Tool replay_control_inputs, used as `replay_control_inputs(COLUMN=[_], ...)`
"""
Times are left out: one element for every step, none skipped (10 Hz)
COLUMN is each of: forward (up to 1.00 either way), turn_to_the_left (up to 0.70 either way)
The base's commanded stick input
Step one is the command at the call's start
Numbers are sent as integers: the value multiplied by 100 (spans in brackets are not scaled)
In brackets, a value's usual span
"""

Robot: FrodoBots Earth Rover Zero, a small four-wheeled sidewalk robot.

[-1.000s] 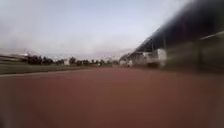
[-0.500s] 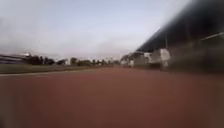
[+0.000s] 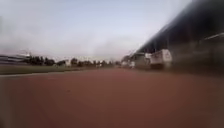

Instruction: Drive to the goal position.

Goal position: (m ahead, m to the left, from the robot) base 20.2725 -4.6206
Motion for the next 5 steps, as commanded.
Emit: replay_control_inputs(forward=[70,70,70,70,70], turn_to_the_left=[0,0,0,0,0])
